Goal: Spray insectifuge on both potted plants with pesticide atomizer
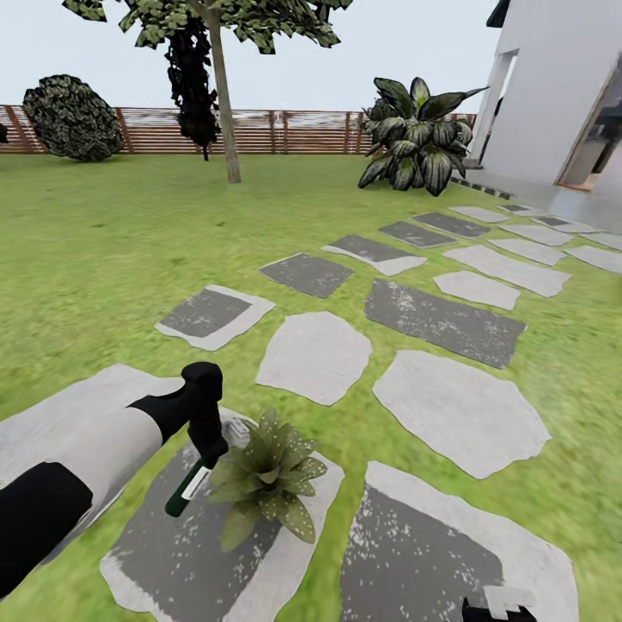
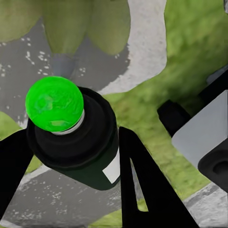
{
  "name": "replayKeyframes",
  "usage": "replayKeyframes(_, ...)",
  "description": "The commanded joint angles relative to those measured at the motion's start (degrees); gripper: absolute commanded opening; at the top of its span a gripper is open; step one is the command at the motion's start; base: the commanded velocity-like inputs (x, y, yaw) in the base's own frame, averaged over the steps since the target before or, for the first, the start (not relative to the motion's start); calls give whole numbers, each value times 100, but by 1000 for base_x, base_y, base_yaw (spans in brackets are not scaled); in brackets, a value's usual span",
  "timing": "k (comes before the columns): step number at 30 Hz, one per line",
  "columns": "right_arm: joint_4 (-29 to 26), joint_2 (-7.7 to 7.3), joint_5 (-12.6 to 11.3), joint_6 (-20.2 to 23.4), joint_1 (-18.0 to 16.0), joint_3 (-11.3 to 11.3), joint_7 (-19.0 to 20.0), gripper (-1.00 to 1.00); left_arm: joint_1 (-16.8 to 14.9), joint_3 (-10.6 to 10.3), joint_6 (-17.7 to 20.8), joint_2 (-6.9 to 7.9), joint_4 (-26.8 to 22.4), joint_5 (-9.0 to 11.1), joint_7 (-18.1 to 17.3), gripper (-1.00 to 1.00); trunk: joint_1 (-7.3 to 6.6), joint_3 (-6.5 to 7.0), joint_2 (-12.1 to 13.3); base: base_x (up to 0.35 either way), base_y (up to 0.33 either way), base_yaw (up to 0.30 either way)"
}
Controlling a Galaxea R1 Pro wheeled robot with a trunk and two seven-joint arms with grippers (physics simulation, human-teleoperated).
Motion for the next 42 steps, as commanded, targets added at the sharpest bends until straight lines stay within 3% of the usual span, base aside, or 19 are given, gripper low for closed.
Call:
replayKeyframes(1, 10, 0, 60, -20, -6, -44, -21, 100, -7, -14, 62, 10, -16, -117, -56, -100, -1, -5, -2, 0, 0, -132)
replayKeyframes(3, 10, 0, 60, -20, -6, -44, -21, 100, -18, 3, 64, 53, -17, -232, -57, -100, -1, -5, -2, 0, 0, -41)
replayKeyframes(10, 10, 0, 60, -20, -6, -44, -21, 100, -22, 24, 66, 235, -9, -264, -62, -100, -1, -5, -2, 0, 80, -5)
replayKeyframes(19, 10, 0, 60, -20, -6, -44, -21, 100, 13, 30, 82, 197, -18, -260, -73, -100, -1, -5, -2, 133, 281, -51)
replayKeyframes(25, 14, 0, 60, -20, -6, -44, -21, 100, 58, 32, 75, 236, -18, -277, -51, -100, -1, -5, -2, 6, 6, -266)
replayKeyframes(32, 13, 0, 60, -20, -6, -44, -21, 100, 61, 28, 99, 176, -71, -281, -48, -100, -1, -5, -2, 0, 0, -43)
replayKeyframes(35, 13, 0, 60, -20, -6, -42, -21, 100, 64, 37, 106, 229, -71, -281, -8, -100, -1, -5, -2, 0, 0, -1)
replayKeyframes(37, 15, 0, 60, -20, -6, -37, -21, 100, 71, 53, 108, 343, -50, -277, 191, -100, -1, -5, -2, 0, 0, 0)
replayKeyframes(42, 17, 0, 60, -20, -6, -35, -21, 100, 104, 281, 103, 483, -31, -270, 311, -100, -1, -5, -2, 0, 0, 0)
